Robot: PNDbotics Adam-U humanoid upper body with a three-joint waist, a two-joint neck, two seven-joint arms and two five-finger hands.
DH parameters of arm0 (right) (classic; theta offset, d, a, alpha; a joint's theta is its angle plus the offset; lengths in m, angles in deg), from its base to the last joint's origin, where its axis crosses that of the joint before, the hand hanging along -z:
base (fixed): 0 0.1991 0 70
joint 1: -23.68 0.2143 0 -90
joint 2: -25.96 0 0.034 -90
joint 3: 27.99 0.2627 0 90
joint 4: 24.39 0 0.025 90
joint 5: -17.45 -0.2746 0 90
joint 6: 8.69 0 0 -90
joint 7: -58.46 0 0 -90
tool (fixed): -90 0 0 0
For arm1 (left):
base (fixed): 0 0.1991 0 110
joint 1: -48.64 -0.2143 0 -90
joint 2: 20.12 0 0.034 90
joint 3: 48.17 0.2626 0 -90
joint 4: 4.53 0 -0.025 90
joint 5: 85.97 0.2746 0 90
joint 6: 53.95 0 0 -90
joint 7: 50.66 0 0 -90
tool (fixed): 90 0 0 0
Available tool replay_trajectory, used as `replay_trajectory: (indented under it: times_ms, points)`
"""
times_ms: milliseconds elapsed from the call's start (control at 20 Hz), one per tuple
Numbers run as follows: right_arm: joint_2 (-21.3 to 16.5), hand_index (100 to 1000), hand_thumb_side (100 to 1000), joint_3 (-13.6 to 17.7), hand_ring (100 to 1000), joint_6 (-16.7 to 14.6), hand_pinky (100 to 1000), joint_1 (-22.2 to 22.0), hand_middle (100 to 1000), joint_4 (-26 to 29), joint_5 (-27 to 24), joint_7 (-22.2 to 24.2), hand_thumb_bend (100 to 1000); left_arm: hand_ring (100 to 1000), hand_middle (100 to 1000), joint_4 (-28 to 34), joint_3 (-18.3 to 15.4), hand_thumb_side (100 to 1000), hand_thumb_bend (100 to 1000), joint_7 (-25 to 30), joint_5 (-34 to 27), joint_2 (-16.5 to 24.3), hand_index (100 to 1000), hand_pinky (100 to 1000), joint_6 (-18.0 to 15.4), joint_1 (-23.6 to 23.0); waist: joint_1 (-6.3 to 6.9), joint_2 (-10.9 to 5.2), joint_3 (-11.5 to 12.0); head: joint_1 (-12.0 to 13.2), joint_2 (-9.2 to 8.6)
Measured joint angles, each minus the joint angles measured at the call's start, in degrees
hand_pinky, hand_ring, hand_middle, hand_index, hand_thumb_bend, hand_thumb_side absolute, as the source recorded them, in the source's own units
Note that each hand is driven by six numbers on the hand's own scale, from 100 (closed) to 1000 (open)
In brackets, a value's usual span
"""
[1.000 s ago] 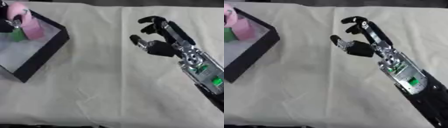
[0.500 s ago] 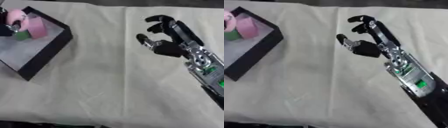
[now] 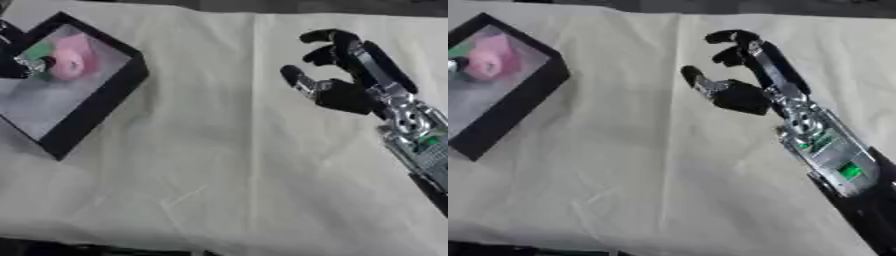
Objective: Pick up the objects with one hand, pass them to the other hand, and then place them into the box on the other side of the table.
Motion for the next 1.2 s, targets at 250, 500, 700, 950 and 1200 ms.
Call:
replay_trajectory:
  times_ms: [250,500,700,950,1200]
  points:
    - [-0.33,801,444,0.02,735,-0.09,792,-0.18,810,0.23,-0.16,-0.2,439,743,684,-0.56,-0.51,526,716,-0.48,2.8,-0.01,801,849,-0.3,0.0,0.0,0.0,0.0,0.02,0.0]
    - [-0.34,801,449,0.24,735,-0.04,791,-0.26,811,0.68,-0.47,-0.46,425,725,670,-0.7,-1.05,525,632,-1.3,2.97,-0.02,783,842,0.02,-0.12,0.0,0.0,0.0,0.04,0.0]
    - [-0.46,787,433,1.07,739,-0.05,795,-0.69,813,1.18,-0.85,-1.25,312,675,650,0.62,-2.43,694,308,-4.19,1.18,-0.13,732,835,0.83,-0.64,0.0,0.0,0.02,-0.06,0.0]
    - [-2.53,786,274,4.12,741,-0.1,796,-2.2,815,3.98,-2.35,-3.24,368,652,694,5.45,-6.91,822,242,-12.93,-8.38,-0.91,736,838,1.28,-2.18,-0.03,0.0,-0.03,-2.66,0.0]
    - [-5.57,786,199,8.96,748,-0.88,799,-5.42,818,6.65,-3.73,-6.63,447,642,696,9.09,-10.62,723,324,-19.49,-19.19,-0.89,743,845,0.13,-5.0,-0.06,-0.07,-0.75,-4.93,0.0]
